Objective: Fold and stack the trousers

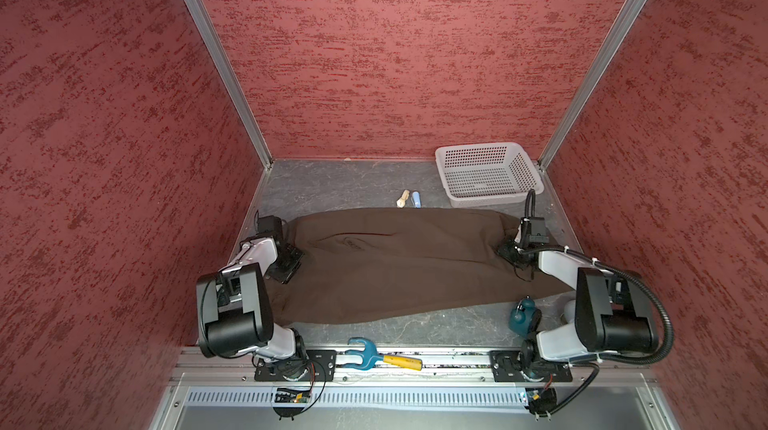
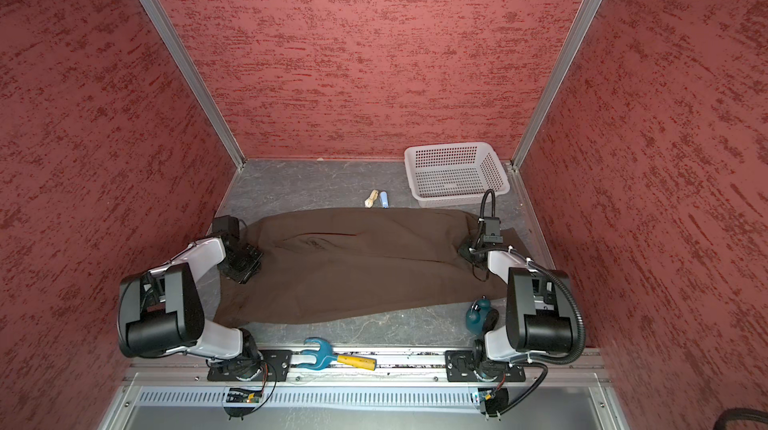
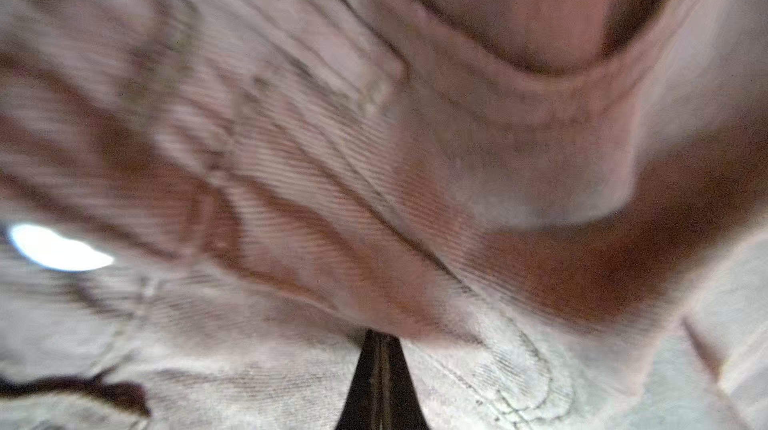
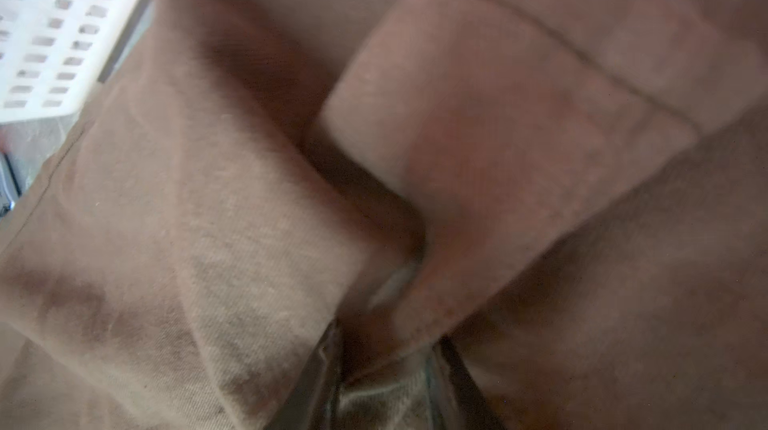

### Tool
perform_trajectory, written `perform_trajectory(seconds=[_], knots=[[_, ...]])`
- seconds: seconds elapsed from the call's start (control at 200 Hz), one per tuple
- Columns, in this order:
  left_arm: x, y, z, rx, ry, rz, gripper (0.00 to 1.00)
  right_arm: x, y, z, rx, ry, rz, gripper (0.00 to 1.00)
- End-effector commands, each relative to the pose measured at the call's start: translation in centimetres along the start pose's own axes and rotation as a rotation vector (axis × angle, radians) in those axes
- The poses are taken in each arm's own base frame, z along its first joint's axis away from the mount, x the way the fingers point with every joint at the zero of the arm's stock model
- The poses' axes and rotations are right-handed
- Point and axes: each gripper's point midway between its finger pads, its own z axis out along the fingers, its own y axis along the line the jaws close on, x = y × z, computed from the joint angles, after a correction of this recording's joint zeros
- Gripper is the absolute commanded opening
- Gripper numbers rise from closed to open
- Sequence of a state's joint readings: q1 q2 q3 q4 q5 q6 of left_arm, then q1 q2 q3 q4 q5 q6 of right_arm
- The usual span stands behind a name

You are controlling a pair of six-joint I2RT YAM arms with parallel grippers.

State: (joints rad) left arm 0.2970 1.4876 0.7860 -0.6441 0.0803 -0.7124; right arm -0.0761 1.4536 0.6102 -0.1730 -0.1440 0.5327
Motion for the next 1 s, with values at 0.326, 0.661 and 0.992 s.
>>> perform_trajectory(seconds=[0.326, 0.661, 0.992], knots=[[-5.2, -4.5, -3.0, -0.002, -0.170, 0.087, 0.07, -2.5, -2.1, -7.2, 0.118, -0.259, 0.079, 0.26], [6.1, -11.3, -2.7, 0.208, -0.036, 0.380, 0.62, -7.9, 2.5, -7.8, 0.038, -0.306, 0.039, 0.33], [11.4, -13.1, 3.0, 0.150, 0.126, 0.503, 0.66, -8.2, 3.3, -7.3, 0.016, -0.280, 0.019, 0.40]])
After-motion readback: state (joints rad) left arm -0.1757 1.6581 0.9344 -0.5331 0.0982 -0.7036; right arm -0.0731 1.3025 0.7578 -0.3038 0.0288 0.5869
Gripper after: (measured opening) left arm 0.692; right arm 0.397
